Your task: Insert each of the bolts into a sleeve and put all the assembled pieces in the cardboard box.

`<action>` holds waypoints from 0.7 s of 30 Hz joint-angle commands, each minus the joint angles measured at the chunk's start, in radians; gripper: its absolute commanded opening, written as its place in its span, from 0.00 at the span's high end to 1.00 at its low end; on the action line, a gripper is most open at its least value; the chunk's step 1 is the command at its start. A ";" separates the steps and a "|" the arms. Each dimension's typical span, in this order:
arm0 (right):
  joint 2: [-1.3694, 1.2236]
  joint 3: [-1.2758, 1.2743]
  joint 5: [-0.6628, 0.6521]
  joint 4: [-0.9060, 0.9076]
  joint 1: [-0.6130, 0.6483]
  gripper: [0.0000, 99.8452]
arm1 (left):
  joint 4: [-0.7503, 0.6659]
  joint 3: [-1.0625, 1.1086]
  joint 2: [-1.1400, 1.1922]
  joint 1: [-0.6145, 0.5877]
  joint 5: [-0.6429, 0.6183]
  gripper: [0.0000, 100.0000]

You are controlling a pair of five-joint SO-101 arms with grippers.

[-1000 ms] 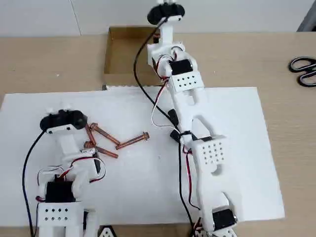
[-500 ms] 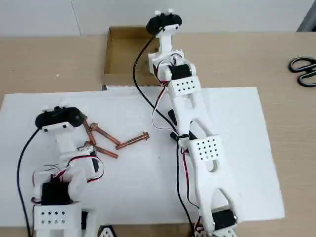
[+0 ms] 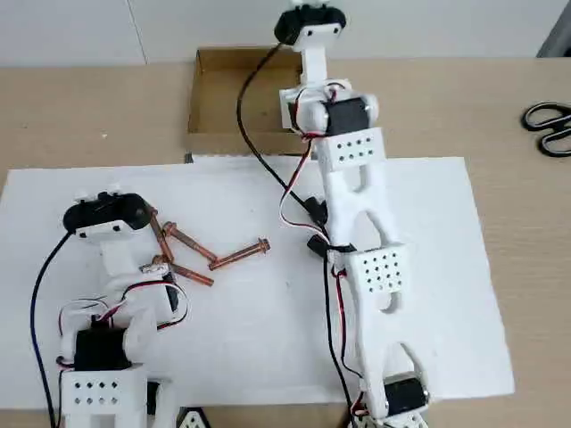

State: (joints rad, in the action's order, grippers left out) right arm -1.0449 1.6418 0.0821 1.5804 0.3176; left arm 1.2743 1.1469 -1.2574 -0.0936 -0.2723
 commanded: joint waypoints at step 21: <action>0.565 -0.818 -0.175 0.157 0.008 0.75 | 0.008 -0.050 -0.011 -0.006 0.002 1.00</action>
State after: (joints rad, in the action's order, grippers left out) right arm -0.6137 0.9682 -0.0529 1.7308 0.3253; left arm 1.2743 1.1469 -1.2574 -0.0936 -0.2723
